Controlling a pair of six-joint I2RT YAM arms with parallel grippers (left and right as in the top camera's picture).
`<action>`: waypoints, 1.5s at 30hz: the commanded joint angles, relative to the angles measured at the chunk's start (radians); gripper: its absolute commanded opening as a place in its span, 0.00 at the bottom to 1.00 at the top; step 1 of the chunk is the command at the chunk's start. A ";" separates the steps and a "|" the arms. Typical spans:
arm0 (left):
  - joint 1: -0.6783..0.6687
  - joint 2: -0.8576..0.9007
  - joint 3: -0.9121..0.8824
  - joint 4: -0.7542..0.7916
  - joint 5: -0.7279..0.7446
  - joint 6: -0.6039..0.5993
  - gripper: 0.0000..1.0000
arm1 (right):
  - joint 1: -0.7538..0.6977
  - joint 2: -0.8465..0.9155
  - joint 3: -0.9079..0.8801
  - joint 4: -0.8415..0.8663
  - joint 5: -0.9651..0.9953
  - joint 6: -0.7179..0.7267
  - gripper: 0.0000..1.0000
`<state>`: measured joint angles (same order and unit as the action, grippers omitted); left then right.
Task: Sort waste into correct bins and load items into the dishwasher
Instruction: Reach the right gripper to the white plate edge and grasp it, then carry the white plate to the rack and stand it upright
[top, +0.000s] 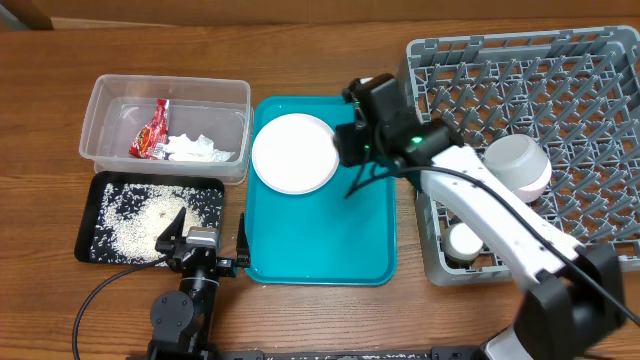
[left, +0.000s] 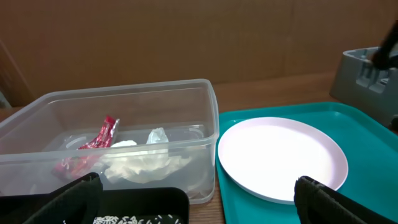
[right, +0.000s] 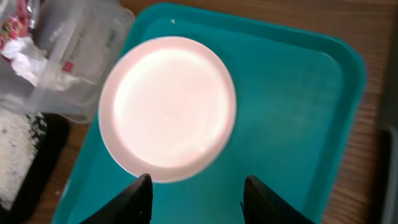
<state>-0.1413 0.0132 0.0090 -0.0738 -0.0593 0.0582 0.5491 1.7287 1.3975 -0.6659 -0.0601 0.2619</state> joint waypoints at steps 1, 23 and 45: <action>0.011 -0.009 -0.004 0.003 0.008 -0.013 1.00 | -0.001 0.124 0.016 0.036 -0.019 0.122 0.49; 0.011 -0.009 -0.004 0.003 0.008 -0.013 1.00 | -0.057 0.316 0.017 0.073 -0.144 0.266 0.04; 0.011 -0.009 -0.004 0.003 0.008 -0.013 1.00 | -0.280 -0.241 0.016 -0.130 1.121 0.126 0.04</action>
<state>-0.1413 0.0132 0.0090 -0.0742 -0.0593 0.0582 0.3286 1.4639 1.4090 -0.7982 0.7391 0.3939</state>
